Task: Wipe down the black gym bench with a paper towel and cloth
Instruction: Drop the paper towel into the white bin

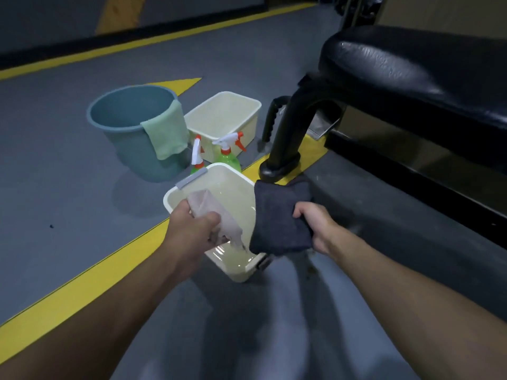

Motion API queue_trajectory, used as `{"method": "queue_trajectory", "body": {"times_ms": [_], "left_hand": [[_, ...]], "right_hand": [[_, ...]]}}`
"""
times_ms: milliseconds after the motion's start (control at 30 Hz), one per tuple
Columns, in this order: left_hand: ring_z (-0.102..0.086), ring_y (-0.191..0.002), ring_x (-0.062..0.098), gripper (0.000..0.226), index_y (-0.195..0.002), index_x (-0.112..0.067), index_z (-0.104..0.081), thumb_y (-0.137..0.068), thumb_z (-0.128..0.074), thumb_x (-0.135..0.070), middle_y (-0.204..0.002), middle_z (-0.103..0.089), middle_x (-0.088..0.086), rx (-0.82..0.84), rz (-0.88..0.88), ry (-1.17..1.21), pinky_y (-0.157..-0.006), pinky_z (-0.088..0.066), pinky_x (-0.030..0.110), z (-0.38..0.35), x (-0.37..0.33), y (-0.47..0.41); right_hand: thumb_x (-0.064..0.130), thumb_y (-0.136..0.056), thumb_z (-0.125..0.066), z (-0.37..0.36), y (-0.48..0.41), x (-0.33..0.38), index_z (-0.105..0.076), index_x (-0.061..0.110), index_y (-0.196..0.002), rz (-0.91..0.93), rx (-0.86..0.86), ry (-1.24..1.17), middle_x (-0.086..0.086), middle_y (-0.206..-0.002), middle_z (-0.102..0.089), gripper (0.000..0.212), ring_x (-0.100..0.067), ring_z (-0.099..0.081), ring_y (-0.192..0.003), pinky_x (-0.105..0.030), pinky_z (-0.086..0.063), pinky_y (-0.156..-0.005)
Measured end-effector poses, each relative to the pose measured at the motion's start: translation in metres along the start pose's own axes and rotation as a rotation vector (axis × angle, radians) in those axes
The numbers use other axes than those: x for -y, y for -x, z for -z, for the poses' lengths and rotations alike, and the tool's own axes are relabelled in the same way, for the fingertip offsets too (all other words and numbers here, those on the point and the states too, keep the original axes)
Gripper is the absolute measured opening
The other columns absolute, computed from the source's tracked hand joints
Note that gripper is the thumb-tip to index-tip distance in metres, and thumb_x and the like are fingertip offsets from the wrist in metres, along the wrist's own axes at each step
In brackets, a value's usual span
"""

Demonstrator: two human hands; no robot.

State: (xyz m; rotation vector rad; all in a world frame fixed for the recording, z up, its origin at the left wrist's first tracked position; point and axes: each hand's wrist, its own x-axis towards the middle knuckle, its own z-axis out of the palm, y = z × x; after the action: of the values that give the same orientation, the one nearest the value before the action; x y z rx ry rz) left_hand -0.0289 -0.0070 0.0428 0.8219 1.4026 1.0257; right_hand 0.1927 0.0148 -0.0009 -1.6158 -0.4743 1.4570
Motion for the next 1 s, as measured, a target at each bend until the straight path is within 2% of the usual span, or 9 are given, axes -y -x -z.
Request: {"method": "queue_trajectory", "body": {"times_ms": [233, 367, 467, 567, 733, 833, 900, 933, 1000], "left_hand": [[-0.07, -0.093, 0.029, 0.035, -0.118, -0.013, -0.057, -0.09, -0.056, 0.007, -0.106, -0.069, 0.01, 0.007, -0.01, 0.13, -0.076, -0.06, 0.048, -0.011, 0.028, 0.013], [-0.07, -0.089, 0.025, 0.034, -0.114, -0.016, -0.058, -0.09, -0.055, 0.007, -0.103, -0.069, 0.006, 0.022, 0.027, 0.155, -0.071, -0.06, 0.045, -0.018, 0.038, 0.031], [-0.07, -0.086, 0.021, 0.033, -0.112, -0.019, -0.058, -0.091, -0.055, 0.007, -0.102, -0.07, 0.003, 0.043, 0.039, 0.175, -0.065, -0.06, 0.039, -0.019, 0.04, 0.035], [-0.071, -0.089, 0.025, 0.036, -0.117, -0.017, -0.058, -0.091, -0.055, 0.008, -0.107, -0.071, 0.007, 0.049, 0.048, 0.218, -0.066, -0.06, 0.041, -0.019, 0.04, 0.032], [-0.071, -0.094, 0.027, 0.04, -0.123, -0.017, -0.057, -0.091, -0.054, 0.008, -0.111, -0.071, 0.007, 0.102, 0.073, 0.261, -0.065, -0.059, 0.042, -0.022, 0.036, 0.034], [-0.072, -0.092, 0.025, 0.038, -0.122, -0.016, -0.057, -0.092, -0.053, 0.007, -0.109, -0.072, 0.006, 0.144, 0.088, 0.257, -0.065, -0.059, 0.043, -0.021, 0.036, 0.038], [-0.071, -0.093, 0.025, 0.037, -0.123, -0.017, -0.057, -0.093, -0.053, 0.005, -0.11, -0.071, 0.006, 0.157, 0.09, 0.256, -0.066, -0.059, 0.043, -0.019, 0.036, 0.039], [-0.071, -0.094, 0.025, 0.037, -0.123, -0.017, -0.057, -0.093, -0.053, 0.005, -0.11, -0.071, 0.005, 0.164, 0.09, 0.257, -0.066, -0.059, 0.043, -0.018, 0.036, 0.039], [-0.071, -0.095, 0.026, 0.038, -0.124, -0.018, -0.057, -0.094, -0.052, 0.005, -0.11, -0.071, 0.005, 0.167, 0.084, 0.256, -0.068, -0.06, 0.044, -0.016, 0.034, 0.039]], "right_hand": [[0.004, -0.073, -0.053, -0.001, -0.007, -0.017, -0.057, -0.001, -0.112, 0.135, -0.192, 0.039, -0.016, -0.098, -0.064, 0.04, -0.032, -0.062, -0.08, -0.031, -0.05, -0.061], [0.013, -0.08, -0.055, 0.006, -0.002, -0.017, -0.042, 0.005, -0.138, 0.079, -0.189, 0.196, -0.018, -0.126, -0.058, 0.061, -0.038, -0.061, -0.106, -0.047, -0.055, -0.091], [0.017, -0.073, -0.061, 0.012, 0.003, -0.017, -0.049, 0.008, -0.129, -0.011, -0.083, 0.207, -0.015, -0.114, -0.065, 0.058, -0.034, -0.067, -0.097, -0.052, -0.055, -0.086], [0.026, -0.084, -0.065, 0.019, 0.004, -0.018, -0.058, 0.009, -0.121, -0.027, -0.067, 0.192, -0.008, -0.105, -0.068, 0.041, -0.027, -0.067, -0.09, -0.04, -0.056, -0.074], [0.032, -0.092, -0.065, 0.023, 0.005, -0.019, -0.046, 0.006, -0.128, 0.033, -0.12, 0.236, -0.011, -0.119, -0.062, 0.048, -0.022, -0.064, -0.083, -0.027, -0.048, -0.046], [0.032, -0.092, -0.065, 0.023, 0.008, -0.017, -0.039, 0.005, -0.136, 0.058, -0.266, 0.388, -0.012, -0.132, -0.051, 0.058, -0.031, -0.057, -0.104, -0.037, -0.052, -0.065], [0.036, -0.089, -0.065, 0.022, 0.013, -0.018, -0.043, 0.009, -0.137, 0.231, -0.506, 0.699, -0.014, -0.138, -0.048, 0.059, -0.037, -0.048, -0.123, -0.045, -0.048, -0.092], [0.035, -0.089, -0.066, 0.017, 0.016, -0.015, -0.05, 0.013, -0.132, 0.388, -0.512, 0.764, -0.012, -0.132, -0.054, 0.051, -0.034, -0.05, -0.123, -0.044, -0.047, -0.095], [0.027, -0.088, -0.068, -0.001, 0.026, -0.009, -0.06, 0.017, -0.123, 0.56, -0.155, 0.669, -0.003, -0.113, -0.065, 0.037, -0.024, -0.062, -0.111, -0.032, -0.051, -0.085]]}}
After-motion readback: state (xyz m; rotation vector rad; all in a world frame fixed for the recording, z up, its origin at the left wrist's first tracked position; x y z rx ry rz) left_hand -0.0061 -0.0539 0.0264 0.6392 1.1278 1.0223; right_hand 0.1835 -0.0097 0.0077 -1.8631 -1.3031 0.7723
